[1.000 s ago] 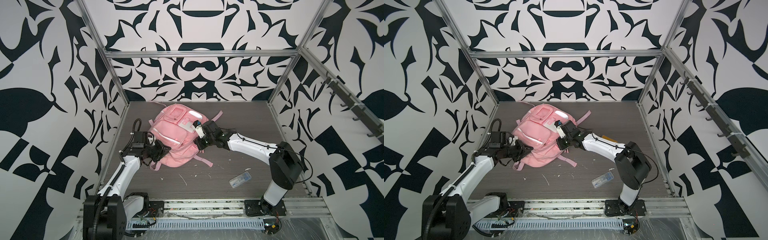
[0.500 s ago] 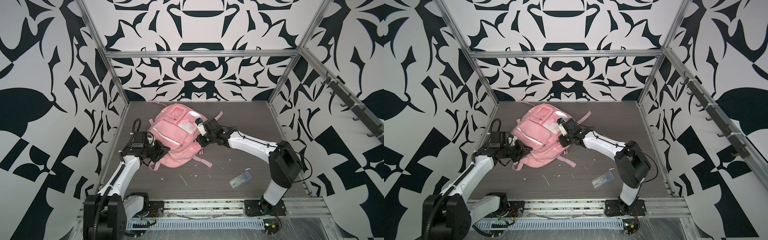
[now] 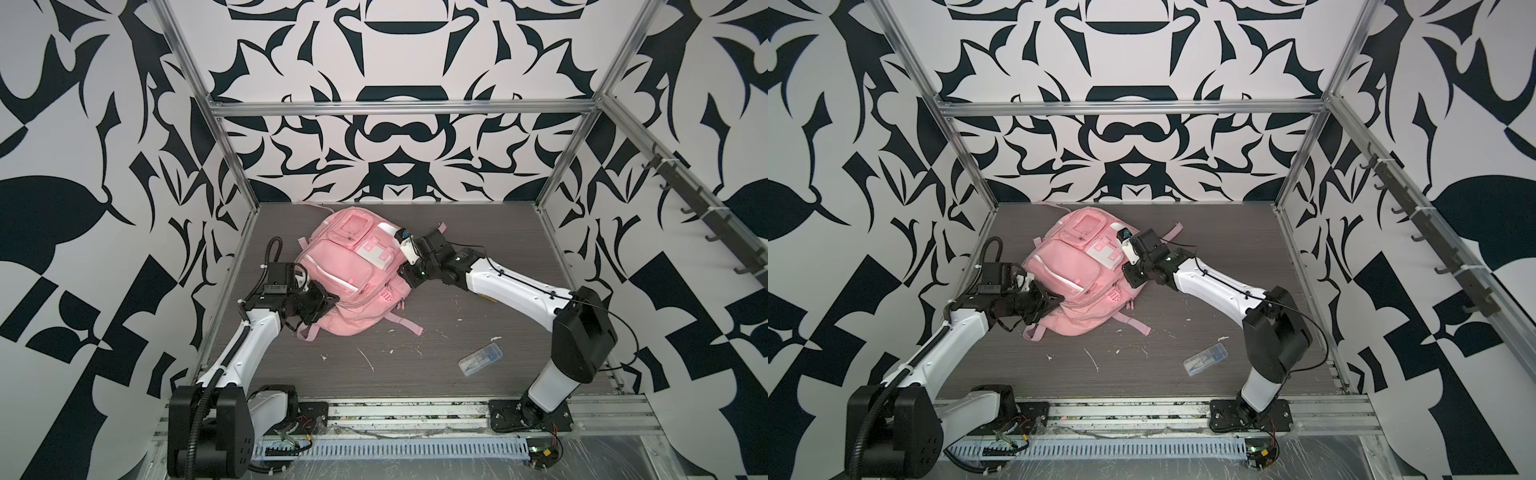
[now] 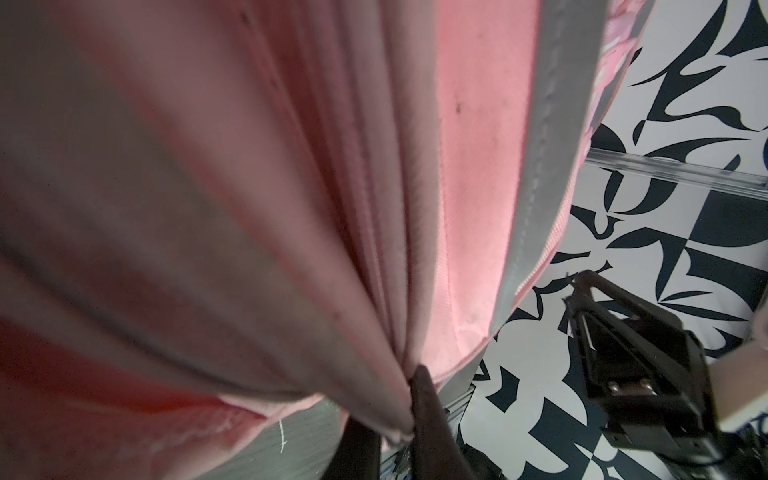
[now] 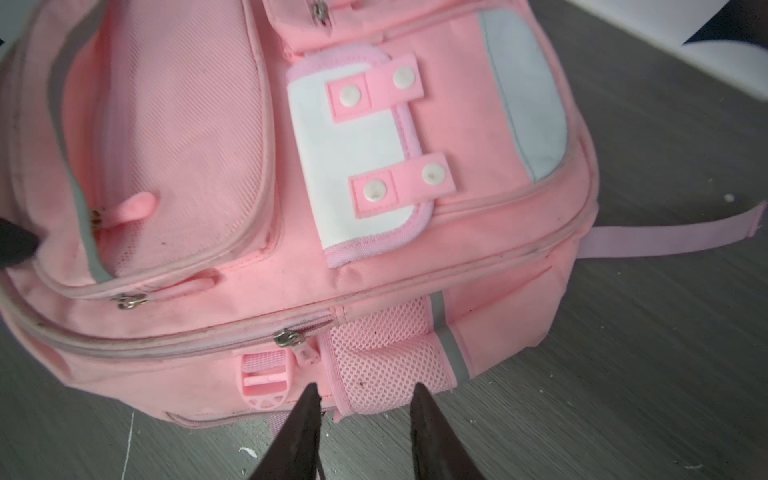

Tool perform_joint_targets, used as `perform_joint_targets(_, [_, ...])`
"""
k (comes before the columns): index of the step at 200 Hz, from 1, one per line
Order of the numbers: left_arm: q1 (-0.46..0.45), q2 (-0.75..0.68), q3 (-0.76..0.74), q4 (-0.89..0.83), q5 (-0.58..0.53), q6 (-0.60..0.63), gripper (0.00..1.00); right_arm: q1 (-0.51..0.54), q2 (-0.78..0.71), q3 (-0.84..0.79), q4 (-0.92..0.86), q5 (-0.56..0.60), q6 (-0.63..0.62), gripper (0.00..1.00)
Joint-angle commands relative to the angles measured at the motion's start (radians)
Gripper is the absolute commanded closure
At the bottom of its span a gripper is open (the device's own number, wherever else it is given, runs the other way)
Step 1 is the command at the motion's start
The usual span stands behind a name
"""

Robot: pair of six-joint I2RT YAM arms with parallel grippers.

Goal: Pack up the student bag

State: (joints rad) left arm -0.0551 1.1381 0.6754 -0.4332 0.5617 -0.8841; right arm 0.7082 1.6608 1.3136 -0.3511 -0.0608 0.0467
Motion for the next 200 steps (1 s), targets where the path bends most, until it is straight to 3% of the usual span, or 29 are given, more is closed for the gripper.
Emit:
perform_joint_targets(1, [0.002, 0.006, 0.047, 0.024, 0.005, 0.026, 0.92, 0.000, -0.057, 0.057, -0.022, 0.013, -0.047, 0.61])
perform_joint_targets(34, [-0.001, 0.005, 0.049, 0.024, 0.010, 0.032, 0.89, 0.000, -0.057, 0.109, -0.059, 0.007, -0.054, 0.60])
perform_joint_targets(65, [-0.026, -0.022, 0.039, 0.028, 0.004, 0.033, 0.78, 0.000, -0.067, 0.132, -0.065, 0.005, -0.031, 0.42])
perform_joint_targets(83, [-0.057, -0.045, 0.022, 0.030, -0.009, 0.032, 0.66, 0.000, -0.077, 0.124, -0.059, 0.007, -0.010, 0.37])
perform_joint_targets(114, [-0.078, -0.085, -0.014, 0.009, -0.026, 0.040, 0.33, 0.000, -0.084, 0.111, -0.062, 0.004, 0.006, 0.32])
perform_joint_targets(129, [-0.079, -0.108, -0.006, -0.046, -0.033, 0.083, 0.22, 0.000, -0.085, 0.107, -0.067, 0.005, 0.004, 0.30])
perform_joint_targets(166, [-0.073, -0.092, 0.121, -0.285, -0.093, 0.290, 0.19, 0.000, -0.103, 0.080, -0.070, -0.002, -0.011, 0.27])
perform_joint_targets(200, [-0.036, -0.071, 0.180, -0.329, -0.095, 0.349, 0.19, 0.000, -0.091, 0.065, -0.070, -0.060, -0.040, 0.27])
